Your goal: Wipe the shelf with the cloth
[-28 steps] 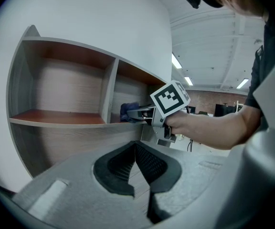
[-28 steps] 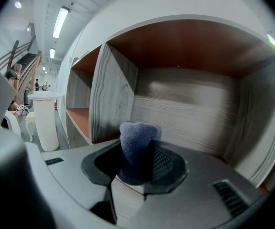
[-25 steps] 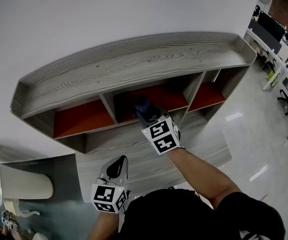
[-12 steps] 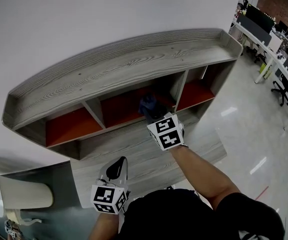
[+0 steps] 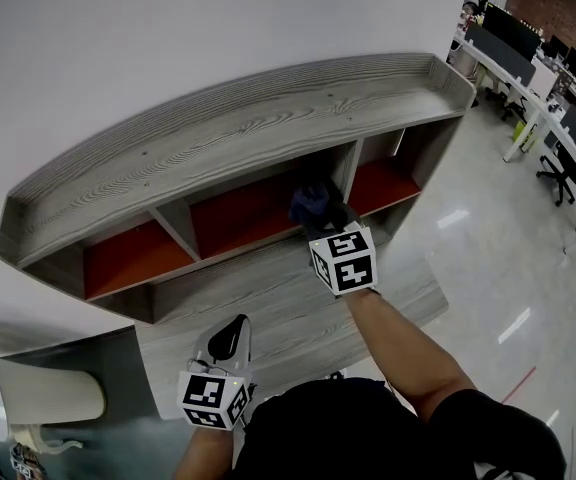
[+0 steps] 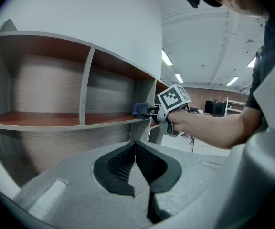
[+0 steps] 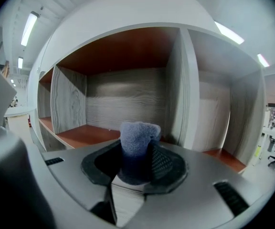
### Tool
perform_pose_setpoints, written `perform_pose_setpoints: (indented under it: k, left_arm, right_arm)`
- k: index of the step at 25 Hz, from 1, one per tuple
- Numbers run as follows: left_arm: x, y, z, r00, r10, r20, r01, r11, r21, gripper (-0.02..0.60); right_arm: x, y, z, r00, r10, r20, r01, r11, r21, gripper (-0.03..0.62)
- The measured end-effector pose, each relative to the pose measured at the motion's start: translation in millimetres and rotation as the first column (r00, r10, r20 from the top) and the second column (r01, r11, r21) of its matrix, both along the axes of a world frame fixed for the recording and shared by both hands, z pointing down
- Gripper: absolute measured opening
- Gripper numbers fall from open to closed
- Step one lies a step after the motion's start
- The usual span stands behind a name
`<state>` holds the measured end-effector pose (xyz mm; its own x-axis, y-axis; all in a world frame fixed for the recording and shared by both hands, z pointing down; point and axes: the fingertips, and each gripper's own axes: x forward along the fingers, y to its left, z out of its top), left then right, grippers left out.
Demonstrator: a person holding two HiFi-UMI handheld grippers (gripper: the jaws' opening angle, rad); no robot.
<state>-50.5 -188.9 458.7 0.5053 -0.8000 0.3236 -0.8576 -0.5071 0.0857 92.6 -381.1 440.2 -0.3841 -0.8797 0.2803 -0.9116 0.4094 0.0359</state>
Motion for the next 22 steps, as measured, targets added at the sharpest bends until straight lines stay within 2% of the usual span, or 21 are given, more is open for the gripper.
perform_pose_setpoints:
  k: [8,11,16,22]
  left_arm:
    - [-2.0,1.7,1.3,1.000,0.002,0.003,-0.002,1.000,-0.009,0.010]
    - [-3.3,2.3,1.4,1.000,0.003,0.004,-0.003,1.000,-0.008,0.011]
    - [-5.2,3.4,0.5,1.000,0.004,0.005,-0.004,1.000,-0.006,0.011]
    - [-7.4,3.1,-2.0,1.000,0.003,0.004,-0.003,1.000,-0.001,0.011]
  right_arm:
    - [21.2,1.8,0.2,0.993,0.074,0.087,-0.074,0.997,-0.004,0.140]
    - [22.7,2.3,1.5,0.984,0.092,0.154,-0.091,0.996,-0.014,0.140]
    - [26.7,-1.4,0.8,0.936,0.119,0.332,-0.096,0.992,-0.084,0.140]
    - [26.6,-2.7,-3.4,0.894,0.128,0.430,-0.079,0.988,-0.130,0.138]
